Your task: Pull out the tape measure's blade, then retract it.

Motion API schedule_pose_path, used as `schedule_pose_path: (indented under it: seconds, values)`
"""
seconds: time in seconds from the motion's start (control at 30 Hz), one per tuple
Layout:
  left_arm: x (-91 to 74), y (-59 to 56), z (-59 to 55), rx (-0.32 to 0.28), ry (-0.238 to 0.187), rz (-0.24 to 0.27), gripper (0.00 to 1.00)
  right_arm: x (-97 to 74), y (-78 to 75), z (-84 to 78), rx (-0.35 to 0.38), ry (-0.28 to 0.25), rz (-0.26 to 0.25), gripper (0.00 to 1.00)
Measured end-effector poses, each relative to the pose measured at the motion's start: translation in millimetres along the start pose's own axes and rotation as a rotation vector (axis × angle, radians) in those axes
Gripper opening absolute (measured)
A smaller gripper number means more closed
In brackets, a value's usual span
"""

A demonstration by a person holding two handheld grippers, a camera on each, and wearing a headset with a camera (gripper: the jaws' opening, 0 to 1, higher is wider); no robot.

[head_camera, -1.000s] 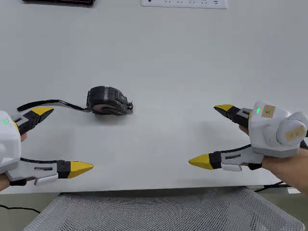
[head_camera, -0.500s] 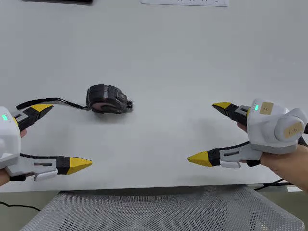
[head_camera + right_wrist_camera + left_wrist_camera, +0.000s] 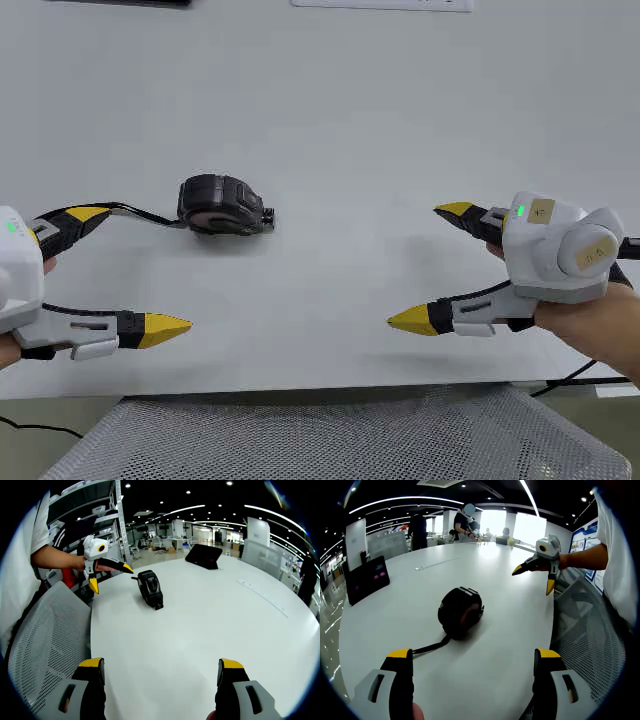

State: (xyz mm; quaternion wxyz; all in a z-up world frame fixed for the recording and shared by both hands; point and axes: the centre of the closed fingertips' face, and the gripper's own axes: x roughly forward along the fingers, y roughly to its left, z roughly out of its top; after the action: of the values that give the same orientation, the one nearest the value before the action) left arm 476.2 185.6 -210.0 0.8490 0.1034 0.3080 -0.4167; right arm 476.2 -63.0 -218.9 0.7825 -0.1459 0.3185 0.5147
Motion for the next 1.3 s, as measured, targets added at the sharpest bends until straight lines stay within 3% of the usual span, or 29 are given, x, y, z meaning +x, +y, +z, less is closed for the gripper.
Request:
schedule_pose_path:
  seconds: [0.77,1.3]
  values:
    - [18.7,10.9,8.7,0.066,0.031,-0.049,0.99,17.6,-10.8,8.4,-0.042,0.008,0.041,0.93]
    - [36.5,16.3,12.7,0.157,0.090,-0.097,0.94,31.2,-14.4,16.8,-0.070,0.019,0.077,0.92]
